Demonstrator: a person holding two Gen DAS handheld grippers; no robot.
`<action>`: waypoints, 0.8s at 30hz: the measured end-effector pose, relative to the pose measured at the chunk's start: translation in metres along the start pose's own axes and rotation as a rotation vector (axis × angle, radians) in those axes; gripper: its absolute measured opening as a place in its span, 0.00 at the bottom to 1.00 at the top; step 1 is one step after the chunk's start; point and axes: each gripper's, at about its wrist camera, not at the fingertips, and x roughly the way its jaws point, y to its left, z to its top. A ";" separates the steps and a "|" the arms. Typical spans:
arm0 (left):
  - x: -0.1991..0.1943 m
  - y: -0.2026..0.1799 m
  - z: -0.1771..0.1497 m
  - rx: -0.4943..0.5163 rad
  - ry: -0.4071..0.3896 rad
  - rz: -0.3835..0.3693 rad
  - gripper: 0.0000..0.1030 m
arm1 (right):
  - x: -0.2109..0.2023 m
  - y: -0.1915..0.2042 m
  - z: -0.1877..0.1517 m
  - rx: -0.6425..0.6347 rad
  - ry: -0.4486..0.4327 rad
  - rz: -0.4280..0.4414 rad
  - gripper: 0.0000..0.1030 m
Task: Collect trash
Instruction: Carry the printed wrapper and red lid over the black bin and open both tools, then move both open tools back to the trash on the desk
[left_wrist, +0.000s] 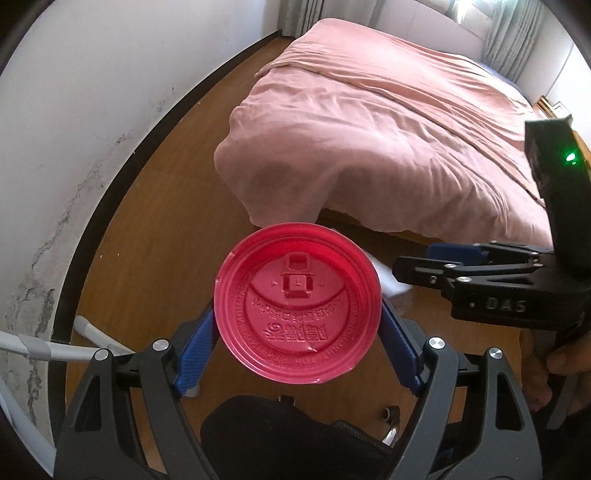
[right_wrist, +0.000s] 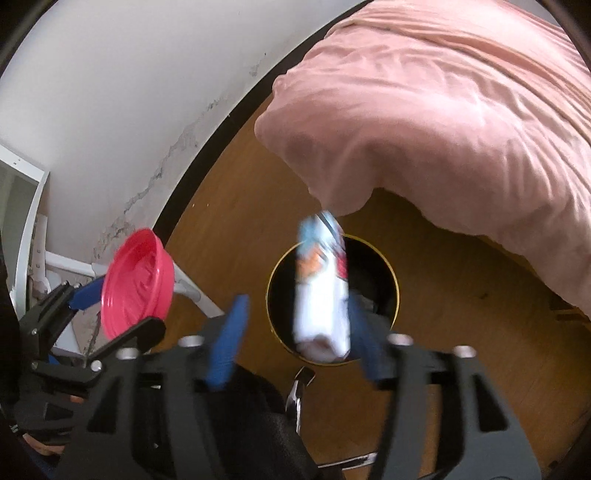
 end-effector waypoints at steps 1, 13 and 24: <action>0.000 0.001 0.000 0.000 0.001 0.001 0.77 | -0.001 0.001 0.001 0.004 -0.004 0.006 0.60; -0.001 -0.005 0.009 0.007 0.006 -0.044 0.86 | -0.028 -0.012 0.007 0.090 -0.120 0.001 0.61; -0.050 -0.005 0.003 -0.001 -0.066 -0.048 0.88 | -0.040 0.007 0.004 0.024 -0.172 -0.014 0.65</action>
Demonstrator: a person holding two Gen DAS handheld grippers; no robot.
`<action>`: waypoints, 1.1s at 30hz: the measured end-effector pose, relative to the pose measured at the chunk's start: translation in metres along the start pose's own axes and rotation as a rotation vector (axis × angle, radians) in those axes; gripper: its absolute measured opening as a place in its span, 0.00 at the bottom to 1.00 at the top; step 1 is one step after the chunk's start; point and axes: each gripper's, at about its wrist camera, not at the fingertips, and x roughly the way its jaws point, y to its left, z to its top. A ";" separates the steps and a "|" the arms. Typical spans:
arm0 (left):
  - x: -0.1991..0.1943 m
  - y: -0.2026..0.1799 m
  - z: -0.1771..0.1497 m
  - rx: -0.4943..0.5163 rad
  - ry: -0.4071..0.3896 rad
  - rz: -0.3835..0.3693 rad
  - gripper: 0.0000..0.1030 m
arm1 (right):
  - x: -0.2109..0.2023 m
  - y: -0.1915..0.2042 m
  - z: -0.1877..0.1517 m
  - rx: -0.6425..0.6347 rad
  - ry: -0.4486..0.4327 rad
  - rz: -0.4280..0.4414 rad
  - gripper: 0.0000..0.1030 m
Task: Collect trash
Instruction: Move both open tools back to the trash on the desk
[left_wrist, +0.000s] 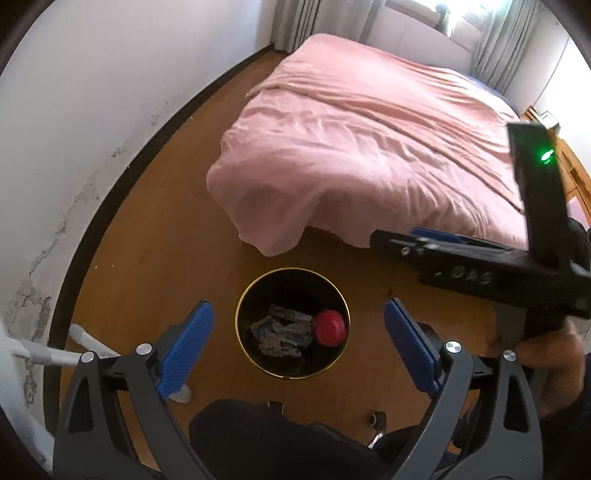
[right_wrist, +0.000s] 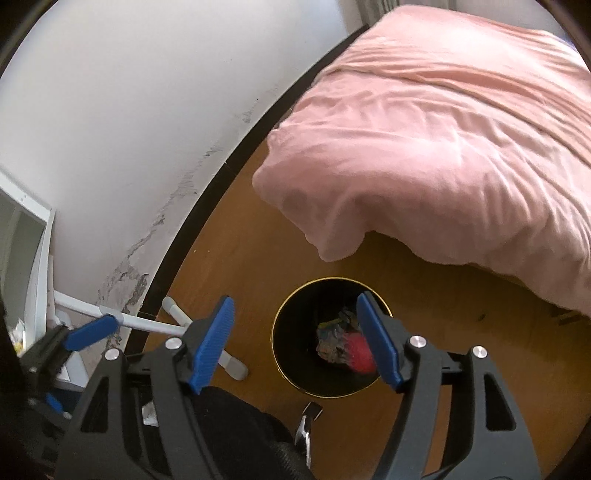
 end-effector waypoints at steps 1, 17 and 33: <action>-0.010 0.002 -0.001 -0.004 -0.014 -0.002 0.88 | -0.003 0.007 -0.001 -0.024 -0.010 -0.005 0.65; -0.234 0.159 -0.126 -0.328 -0.263 0.363 0.92 | -0.054 0.289 -0.037 -0.563 -0.031 0.350 0.70; -0.400 0.304 -0.392 -0.969 -0.264 0.784 0.92 | -0.035 0.615 -0.213 -1.326 0.005 0.526 0.74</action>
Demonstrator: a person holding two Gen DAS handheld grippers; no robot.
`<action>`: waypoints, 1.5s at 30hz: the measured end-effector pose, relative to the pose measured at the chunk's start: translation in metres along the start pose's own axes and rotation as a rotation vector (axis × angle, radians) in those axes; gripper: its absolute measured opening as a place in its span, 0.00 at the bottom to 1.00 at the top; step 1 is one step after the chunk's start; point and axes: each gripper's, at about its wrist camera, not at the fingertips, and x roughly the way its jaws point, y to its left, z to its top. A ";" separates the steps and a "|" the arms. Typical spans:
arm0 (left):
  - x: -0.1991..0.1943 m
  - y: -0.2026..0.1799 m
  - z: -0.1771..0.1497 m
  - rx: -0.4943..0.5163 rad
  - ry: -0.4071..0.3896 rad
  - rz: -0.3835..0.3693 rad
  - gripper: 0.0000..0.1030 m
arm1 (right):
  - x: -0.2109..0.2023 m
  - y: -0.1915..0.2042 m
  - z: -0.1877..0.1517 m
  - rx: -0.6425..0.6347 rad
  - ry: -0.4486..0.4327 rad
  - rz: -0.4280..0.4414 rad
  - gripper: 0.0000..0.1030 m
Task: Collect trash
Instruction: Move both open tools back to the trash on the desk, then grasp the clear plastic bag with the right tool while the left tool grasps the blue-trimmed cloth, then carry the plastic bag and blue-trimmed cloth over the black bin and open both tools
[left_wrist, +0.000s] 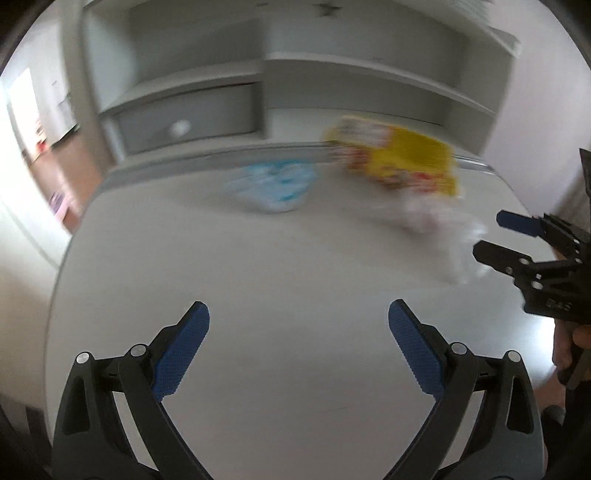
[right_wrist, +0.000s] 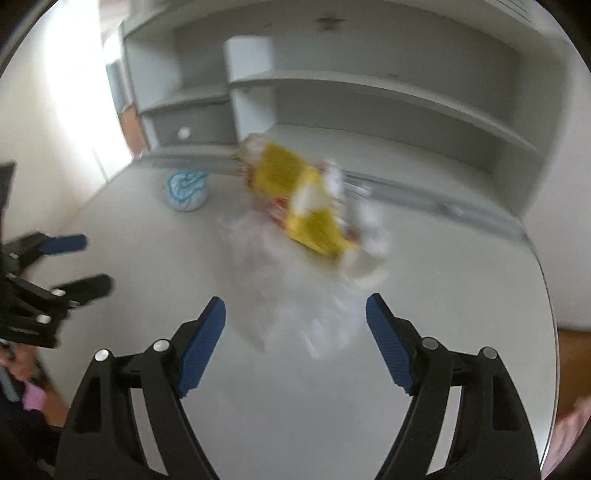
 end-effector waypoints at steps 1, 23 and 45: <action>0.000 0.008 -0.003 -0.012 0.002 0.009 0.92 | 0.008 0.005 0.003 -0.018 0.007 -0.001 0.74; 0.111 0.006 0.094 0.049 0.034 0.025 0.92 | -0.036 -0.002 -0.019 0.069 0.004 0.100 0.23; -0.019 -0.177 0.036 0.340 -0.112 -0.222 0.17 | -0.188 -0.174 -0.202 0.606 -0.100 -0.232 0.23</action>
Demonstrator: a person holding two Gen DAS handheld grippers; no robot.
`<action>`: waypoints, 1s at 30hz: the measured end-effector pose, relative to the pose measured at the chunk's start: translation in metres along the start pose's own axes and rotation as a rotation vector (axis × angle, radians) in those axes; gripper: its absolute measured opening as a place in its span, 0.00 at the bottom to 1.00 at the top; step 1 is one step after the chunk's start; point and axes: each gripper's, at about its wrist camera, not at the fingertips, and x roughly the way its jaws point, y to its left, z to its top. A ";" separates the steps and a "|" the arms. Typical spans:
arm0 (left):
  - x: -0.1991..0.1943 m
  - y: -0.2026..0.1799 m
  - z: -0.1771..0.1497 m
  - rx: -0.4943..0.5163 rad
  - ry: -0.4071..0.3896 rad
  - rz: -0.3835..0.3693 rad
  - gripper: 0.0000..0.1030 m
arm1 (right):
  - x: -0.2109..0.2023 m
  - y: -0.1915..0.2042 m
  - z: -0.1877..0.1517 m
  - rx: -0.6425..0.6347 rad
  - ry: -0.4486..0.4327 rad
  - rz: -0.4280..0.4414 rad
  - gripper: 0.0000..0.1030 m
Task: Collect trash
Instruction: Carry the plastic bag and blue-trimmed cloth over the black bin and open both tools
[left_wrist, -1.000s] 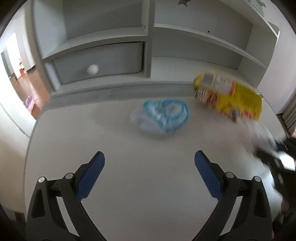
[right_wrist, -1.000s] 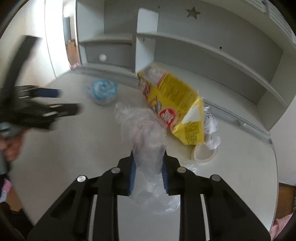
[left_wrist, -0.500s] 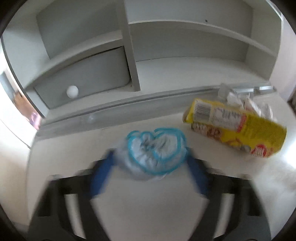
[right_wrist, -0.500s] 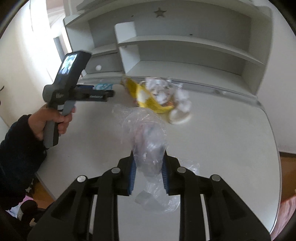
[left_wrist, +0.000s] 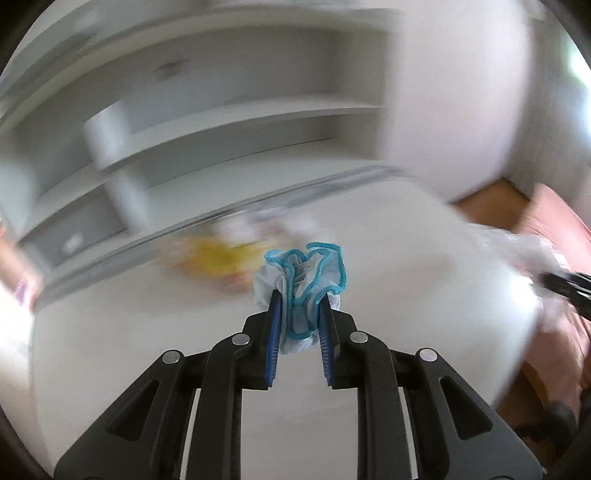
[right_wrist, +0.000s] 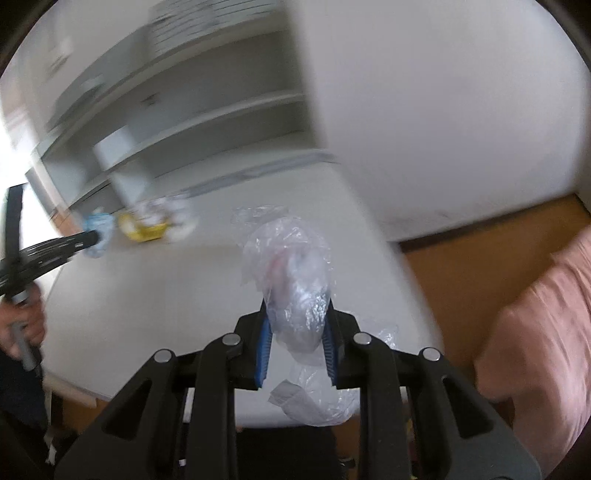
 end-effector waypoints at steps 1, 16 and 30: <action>0.003 -0.027 0.005 0.043 -0.004 -0.041 0.17 | -0.005 -0.016 -0.006 0.032 -0.003 -0.026 0.23; 0.051 -0.362 -0.027 0.473 0.094 -0.633 0.17 | -0.020 -0.246 -0.150 0.541 0.174 -0.373 0.23; 0.120 -0.451 -0.089 0.563 0.301 -0.673 0.17 | -0.009 -0.302 -0.216 0.689 0.274 -0.341 0.31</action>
